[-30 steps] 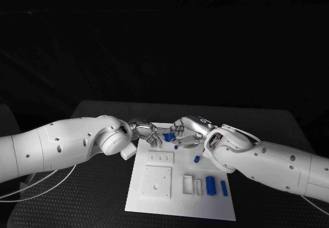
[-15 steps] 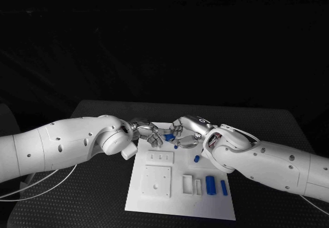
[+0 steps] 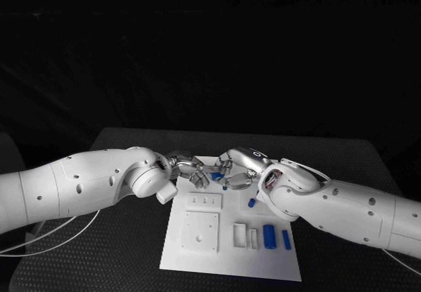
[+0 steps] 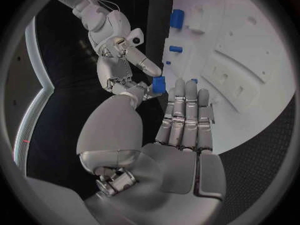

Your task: Assemble the parts on the task board

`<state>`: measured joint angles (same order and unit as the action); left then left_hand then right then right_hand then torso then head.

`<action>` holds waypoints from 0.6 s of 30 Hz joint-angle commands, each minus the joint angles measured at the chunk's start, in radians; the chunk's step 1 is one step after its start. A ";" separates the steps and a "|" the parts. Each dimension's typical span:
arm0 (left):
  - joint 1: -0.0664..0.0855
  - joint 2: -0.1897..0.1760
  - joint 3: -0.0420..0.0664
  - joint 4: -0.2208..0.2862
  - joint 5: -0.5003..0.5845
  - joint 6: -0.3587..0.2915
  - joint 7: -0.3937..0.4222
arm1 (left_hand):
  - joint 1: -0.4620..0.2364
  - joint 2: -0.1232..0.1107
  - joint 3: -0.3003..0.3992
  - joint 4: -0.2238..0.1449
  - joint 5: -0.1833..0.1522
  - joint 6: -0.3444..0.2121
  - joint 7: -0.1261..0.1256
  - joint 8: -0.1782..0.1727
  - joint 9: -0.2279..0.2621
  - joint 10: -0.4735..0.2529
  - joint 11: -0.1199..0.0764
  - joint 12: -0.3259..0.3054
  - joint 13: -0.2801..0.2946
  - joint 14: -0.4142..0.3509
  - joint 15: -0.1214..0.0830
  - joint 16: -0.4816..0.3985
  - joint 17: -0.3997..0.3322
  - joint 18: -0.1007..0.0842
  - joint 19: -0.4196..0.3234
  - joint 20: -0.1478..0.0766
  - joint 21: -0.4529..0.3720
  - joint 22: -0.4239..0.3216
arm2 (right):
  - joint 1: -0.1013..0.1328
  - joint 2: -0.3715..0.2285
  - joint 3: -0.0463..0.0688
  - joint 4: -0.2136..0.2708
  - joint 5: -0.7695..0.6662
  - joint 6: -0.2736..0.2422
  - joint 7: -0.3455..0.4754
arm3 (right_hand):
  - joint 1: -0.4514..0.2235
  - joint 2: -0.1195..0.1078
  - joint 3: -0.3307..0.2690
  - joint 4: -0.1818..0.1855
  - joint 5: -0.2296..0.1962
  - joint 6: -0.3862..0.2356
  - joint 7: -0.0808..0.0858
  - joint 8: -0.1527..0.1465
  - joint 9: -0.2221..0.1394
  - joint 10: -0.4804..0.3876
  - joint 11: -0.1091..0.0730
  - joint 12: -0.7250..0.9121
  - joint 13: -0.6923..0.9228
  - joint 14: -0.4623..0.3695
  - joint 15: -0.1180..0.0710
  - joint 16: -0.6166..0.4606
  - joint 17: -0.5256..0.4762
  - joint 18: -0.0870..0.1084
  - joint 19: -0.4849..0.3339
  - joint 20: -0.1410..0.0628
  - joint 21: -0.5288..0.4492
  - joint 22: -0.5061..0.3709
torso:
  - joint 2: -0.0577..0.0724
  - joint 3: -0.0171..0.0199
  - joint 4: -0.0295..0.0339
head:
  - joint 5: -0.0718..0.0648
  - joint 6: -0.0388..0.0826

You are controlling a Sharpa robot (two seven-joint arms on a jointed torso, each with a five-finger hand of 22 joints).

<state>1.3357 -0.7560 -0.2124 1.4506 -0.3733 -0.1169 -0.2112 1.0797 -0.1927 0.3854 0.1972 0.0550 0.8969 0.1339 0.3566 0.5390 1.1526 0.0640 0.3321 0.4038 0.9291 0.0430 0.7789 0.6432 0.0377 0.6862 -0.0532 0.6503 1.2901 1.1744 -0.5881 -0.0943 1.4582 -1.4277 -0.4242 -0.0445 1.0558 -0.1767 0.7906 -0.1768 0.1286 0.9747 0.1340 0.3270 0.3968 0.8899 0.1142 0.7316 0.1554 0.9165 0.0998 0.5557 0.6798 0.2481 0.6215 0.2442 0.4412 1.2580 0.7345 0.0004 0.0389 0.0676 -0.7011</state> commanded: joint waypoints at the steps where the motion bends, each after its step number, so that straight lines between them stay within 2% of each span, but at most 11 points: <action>1: 0.003 0.003 0.000 0.001 0.020 0.012 0.014 | 0.009 0.002 -0.009 0.002 -0.003 0.007 -0.001 0.007 -0.003 0.007 -0.002 -0.006 -0.001 0.005 -0.001 -0.006 0.002 -0.005 0.000 -0.003 -0.004 0.002 | 0.000 0.003 0.001 0.004 -0.001 0.006 0.009 | -0.006 -0.008 -0.003 -0.003 0.006 0.007 0.000 0.005 0.001 0.007 0.002 -0.001 -0.001 0.008 -0.001 -0.006 0.001 0.014 0.009 -0.001 -0.006 0.001 | 0.000 0.0001 -0.0001 | 0.000 0.000; 12: 0.003 0.006 0.001 -0.002 0.020 0.014 0.018 | 0.027 0.031 -0.034 0.005 -0.002 0.015 -0.005 0.008 -0.010 0.017 -0.005 -0.013 -0.005 0.007 -0.001 -0.013 0.007 -0.006 0.001 -0.003 -0.012 0.006 | 0.000 0.006 0.001 0.004 0.001 0.013 0.009 | -0.006 -0.008 -0.003 -0.003 0.007 0.007 0.000 0.005 0.001 0.007 0.002 -0.001 -0.001 0.008 -0.001 -0.006 0.001 0.014 0.009 -0.001 -0.007 0.001 | 0.000 0.0004 -0.0002 | 0.000 -0.001; 15: 0.003 0.006 0.001 -0.003 0.020 0.012 0.018 | 0.042 0.045 -0.045 0.003 -0.001 0.022 -0.007 0.011 -0.013 0.025 -0.008 -0.017 -0.007 0.008 -0.002 -0.015 0.010 -0.007 0.001 -0.004 -0.016 0.008 | 0.000 0.006 0.001 0.004 0.001 0.013 0.009 | -0.006 -0.008 -0.003 -0.003 0.007 0.007 0.000 0.005 0.001 0.006 0.002 -0.001 -0.002 0.008 -0.001 -0.006 0.001 0.014 0.009 -0.001 -0.007 0.001 | 0.000 0.0007 0.0004 | 0.001 -0.002; 18: 0.003 0.006 0.001 -0.003 0.020 0.013 0.019 | 0.069 0.072 -0.058 -0.008 0.001 0.032 -0.011 0.014 -0.018 0.038 -0.011 -0.026 -0.011 0.011 -0.002 -0.019 0.014 -0.008 0.002 -0.005 -0.023 0.011 | 0.000 0.007 0.001 0.004 0.001 0.014 0.009 | -0.006 -0.008 -0.003 -0.003 0.007 0.007 0.000 0.005 0.001 0.006 0.002 -0.001 -0.002 0.008 -0.001 -0.006 0.001 0.014 0.009 -0.001 -0.007 0.001 | -0.001 0.0003 0.0001 | 0.000 -0.002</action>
<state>1.3357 -0.7524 -0.2124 1.4461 -0.3621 -0.1162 -0.2069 1.1447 -0.1278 0.3314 0.1900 0.0550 0.9218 0.1232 0.3653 0.5216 1.1835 0.0515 0.3101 0.3936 0.9328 0.0393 0.7635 0.6562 0.0377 0.6862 -0.0532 0.6320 1.3006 1.1744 -0.5825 -0.0943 1.4601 -1.4267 -0.4211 -0.0438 1.0516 -0.1808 0.7906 -0.1768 0.1317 0.9728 0.1358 0.3315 0.3962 0.8899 0.1142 0.7316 0.1556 0.9165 0.0998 0.5556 0.6797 0.2481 0.6215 0.2442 0.4412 1.2578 0.7342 0.0009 0.0389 0.0679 -0.7025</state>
